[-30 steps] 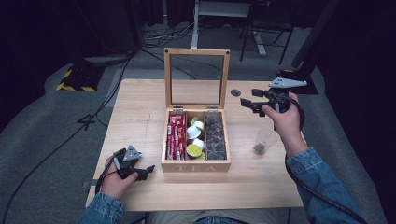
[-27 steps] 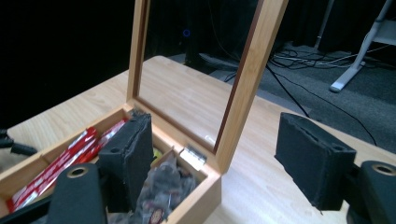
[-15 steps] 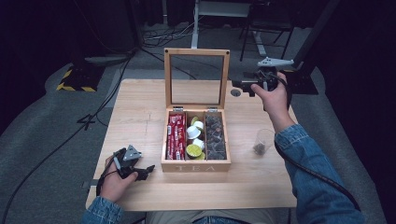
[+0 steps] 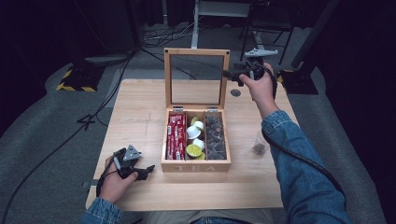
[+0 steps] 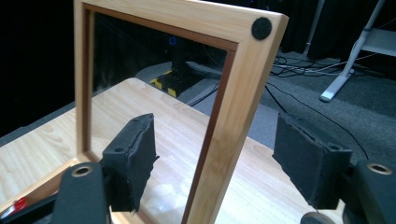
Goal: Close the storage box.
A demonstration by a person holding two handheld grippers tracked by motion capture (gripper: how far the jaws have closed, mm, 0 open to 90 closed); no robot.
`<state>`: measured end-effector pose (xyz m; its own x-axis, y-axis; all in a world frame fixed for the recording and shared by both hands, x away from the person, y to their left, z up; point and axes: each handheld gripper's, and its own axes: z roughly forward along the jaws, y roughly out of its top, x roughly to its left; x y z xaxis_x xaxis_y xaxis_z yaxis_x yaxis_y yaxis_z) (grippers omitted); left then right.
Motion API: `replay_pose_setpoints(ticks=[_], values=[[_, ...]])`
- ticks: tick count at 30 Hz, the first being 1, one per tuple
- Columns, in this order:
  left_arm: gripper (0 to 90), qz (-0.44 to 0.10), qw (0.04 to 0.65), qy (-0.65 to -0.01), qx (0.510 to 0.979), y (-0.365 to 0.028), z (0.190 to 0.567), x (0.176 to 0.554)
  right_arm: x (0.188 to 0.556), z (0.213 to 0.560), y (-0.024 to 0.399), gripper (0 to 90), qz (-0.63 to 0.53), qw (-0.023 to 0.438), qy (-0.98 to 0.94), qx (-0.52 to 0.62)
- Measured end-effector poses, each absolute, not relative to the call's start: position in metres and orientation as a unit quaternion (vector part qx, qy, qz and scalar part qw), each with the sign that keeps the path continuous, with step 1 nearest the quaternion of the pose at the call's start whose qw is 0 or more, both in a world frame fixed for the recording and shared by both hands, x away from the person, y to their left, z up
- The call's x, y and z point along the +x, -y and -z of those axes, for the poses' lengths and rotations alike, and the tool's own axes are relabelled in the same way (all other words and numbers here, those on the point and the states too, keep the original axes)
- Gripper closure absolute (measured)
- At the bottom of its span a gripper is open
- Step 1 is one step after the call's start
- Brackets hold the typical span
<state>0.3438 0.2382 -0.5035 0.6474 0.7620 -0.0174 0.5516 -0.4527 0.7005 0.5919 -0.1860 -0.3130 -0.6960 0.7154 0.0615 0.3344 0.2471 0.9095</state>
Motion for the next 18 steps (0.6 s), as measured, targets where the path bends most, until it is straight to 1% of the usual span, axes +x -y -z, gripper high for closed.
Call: replay_pose_setpoints(ticks=[6,12,18], values=[[22.0,-0.151,0.348,-0.394,0.837,-0.238,0.504,0.343,0.610,0.320,0.184,31.9,-0.509,0.187,-0.765,0.348],[22.0,-0.150,0.347,-0.392,0.839,-0.239,0.503,0.344,0.622,0.323,0.180,35.1,-0.523,0.170,-0.758,0.351],[21.9,-0.150,0.348,-0.393,0.838,-0.238,0.503,0.344,0.628,0.324,0.171,41.5,-0.514,0.173,-0.764,0.349]])
